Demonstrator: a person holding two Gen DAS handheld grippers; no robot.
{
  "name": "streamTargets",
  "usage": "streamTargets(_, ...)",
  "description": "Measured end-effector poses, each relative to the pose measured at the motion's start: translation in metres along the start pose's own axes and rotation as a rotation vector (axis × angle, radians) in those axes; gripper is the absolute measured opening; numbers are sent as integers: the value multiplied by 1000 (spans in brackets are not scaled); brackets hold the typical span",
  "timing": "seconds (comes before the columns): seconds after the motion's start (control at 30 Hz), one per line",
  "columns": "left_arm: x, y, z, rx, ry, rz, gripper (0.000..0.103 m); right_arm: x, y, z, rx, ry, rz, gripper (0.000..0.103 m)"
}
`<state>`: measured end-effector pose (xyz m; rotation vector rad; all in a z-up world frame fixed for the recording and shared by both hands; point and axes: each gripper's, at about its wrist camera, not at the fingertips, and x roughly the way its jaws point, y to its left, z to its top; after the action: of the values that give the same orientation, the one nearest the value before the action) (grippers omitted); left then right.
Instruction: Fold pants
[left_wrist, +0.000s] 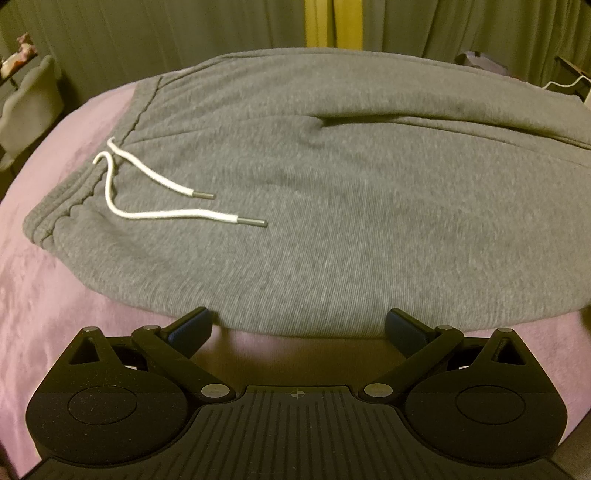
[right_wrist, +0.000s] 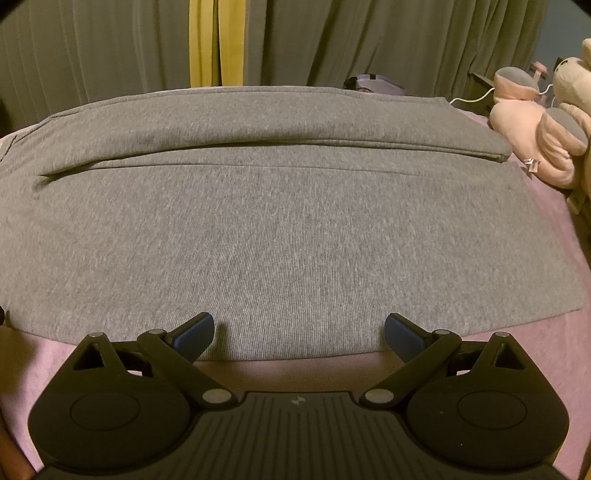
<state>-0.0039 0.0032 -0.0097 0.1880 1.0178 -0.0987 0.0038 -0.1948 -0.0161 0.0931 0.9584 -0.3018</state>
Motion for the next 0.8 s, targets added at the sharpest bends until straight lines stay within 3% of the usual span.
streamTargets(0.8, 1, 0, 0, 4, 9, 3, 103, 2, 0, -1, 10, 3, 5, 99)
